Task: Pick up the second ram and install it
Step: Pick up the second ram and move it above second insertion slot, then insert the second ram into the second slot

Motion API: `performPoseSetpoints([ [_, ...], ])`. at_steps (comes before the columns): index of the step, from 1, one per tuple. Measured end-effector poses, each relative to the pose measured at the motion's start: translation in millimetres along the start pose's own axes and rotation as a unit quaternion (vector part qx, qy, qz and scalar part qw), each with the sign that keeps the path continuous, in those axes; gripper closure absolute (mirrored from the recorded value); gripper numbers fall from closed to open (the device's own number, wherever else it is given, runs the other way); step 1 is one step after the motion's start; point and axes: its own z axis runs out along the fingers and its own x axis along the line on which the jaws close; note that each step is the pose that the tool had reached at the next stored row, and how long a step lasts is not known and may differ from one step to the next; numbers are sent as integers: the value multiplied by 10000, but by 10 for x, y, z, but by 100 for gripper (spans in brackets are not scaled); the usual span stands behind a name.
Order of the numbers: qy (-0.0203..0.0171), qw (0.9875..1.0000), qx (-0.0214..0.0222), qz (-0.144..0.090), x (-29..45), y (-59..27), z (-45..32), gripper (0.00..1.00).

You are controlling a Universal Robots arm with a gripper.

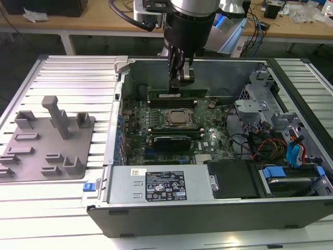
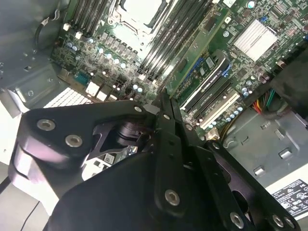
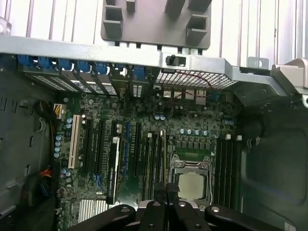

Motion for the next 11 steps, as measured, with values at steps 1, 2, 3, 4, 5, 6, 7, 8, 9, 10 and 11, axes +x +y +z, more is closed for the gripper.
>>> performPoseSetpoints([
  [1, -1, 10000, 0, 0, 0, 0, 1, 91],
  [2, -1, 10000, 0, 0, 0, 0, 1, 91],
  [3, -1, 10000, 1, 0, 0, 0, 1, 91],
  [4, -1, 10000, 1, 0, 0, -1, 1, 91],
  [5, -1, 10000, 1, 0, 0, -1, 1, 91],
  [6, -2, 10000, 1, 0, 0, -1, 1, 91],
  [7, -1, 10000, 1, 0, 0, -1, 1, 91],
  [8, -1, 10000, 1, 0, 0, -1, 1, 91],
  [9, -1, 10000, 0, 0, 0, -1, 1, 91],
  [10, -1, 10000, 0, 0, 0, -2, 1, 91],
  [11, -1, 10000, 1, 0, 0, -2, 1, 91],
])
